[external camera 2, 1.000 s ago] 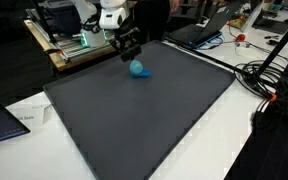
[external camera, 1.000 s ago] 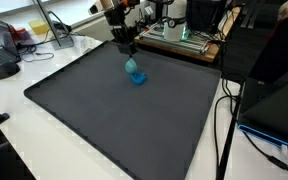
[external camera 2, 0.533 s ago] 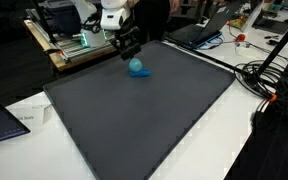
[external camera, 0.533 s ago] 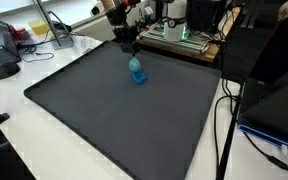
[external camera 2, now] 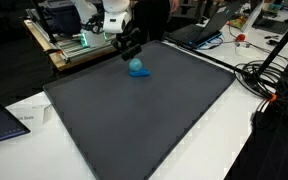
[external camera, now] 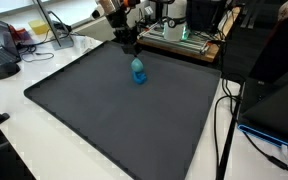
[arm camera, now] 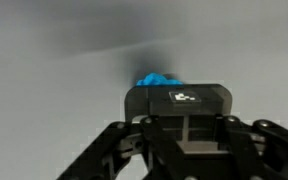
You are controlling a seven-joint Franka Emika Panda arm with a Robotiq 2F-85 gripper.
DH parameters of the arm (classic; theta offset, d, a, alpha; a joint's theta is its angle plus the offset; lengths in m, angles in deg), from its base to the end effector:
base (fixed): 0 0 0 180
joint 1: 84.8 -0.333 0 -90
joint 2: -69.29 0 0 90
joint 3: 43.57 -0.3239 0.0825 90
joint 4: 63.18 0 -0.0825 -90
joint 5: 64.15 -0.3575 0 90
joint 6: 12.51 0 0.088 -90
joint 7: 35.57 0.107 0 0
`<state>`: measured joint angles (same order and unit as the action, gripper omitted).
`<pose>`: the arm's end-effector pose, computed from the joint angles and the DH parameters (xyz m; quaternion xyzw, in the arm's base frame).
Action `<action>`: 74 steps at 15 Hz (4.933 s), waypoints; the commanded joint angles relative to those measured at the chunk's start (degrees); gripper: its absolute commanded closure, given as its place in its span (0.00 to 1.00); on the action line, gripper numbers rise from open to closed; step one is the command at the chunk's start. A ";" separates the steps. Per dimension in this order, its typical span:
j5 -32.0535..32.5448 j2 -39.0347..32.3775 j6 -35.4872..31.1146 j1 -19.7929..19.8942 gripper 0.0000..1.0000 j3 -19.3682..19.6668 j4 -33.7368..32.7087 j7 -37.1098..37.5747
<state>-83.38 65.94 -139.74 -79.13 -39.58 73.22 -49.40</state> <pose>0.4546 -0.0667 0.3096 -0.9839 0.0794 0.0807 0.1385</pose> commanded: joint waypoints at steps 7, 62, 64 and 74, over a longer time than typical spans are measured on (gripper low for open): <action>0.64 -7.77 1.69 -0.77 0.79 -1.45 -5.94 -1.64; -9.50 -12.97 -19.56 0.78 0.79 -5.68 -9.84 -6.71; -10.11 -12.96 -20.12 0.84 0.79 -5.88 -9.77 -6.85; -11.95 -12.86 -22.66 1.20 0.79 -6.76 -9.23 -7.07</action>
<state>-92.21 55.44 -155.33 -78.55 -45.01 65.06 -54.12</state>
